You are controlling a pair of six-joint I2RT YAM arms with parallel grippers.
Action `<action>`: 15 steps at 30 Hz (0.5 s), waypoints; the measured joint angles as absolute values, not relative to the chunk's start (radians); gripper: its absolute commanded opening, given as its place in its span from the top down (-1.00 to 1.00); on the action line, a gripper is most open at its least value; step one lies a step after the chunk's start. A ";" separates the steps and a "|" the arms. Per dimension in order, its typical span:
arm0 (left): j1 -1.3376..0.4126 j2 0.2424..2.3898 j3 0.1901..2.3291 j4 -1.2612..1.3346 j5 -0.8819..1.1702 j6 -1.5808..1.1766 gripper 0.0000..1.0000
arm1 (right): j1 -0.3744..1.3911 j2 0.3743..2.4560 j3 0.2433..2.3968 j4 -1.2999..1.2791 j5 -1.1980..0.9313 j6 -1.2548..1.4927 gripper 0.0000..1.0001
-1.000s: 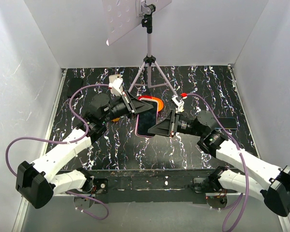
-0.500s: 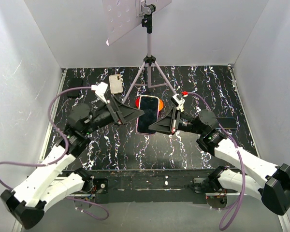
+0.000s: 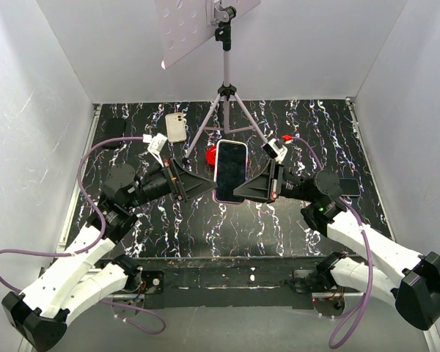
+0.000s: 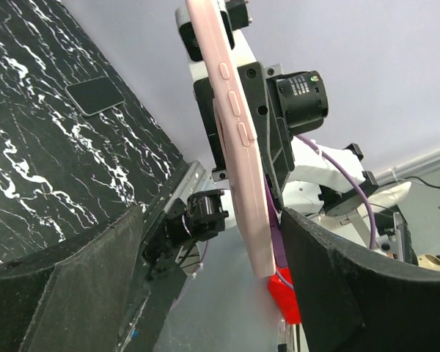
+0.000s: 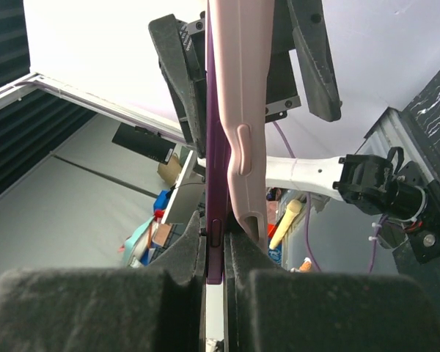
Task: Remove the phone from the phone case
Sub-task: Remove the phone case from the phone.
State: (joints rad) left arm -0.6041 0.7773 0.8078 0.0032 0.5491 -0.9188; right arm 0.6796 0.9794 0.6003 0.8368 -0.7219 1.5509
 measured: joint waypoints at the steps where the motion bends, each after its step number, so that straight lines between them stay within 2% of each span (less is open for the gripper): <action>1: -0.604 0.778 0.799 0.018 0.562 -0.922 -0.43 | 0.679 0.978 0.595 0.844 -0.724 1.556 0.97; 5: -0.604 0.764 0.766 0.065 0.596 -0.935 -0.43 | 0.674 0.976 0.589 0.849 -0.736 1.574 0.97; 10: -0.604 0.743 0.742 0.097 0.612 -0.949 -0.61 | 0.673 0.976 0.589 0.882 -0.740 1.596 0.97; 15: -0.604 0.737 0.739 0.099 0.612 -0.953 -0.52 | 0.673 0.976 0.589 0.901 -0.741 1.602 0.97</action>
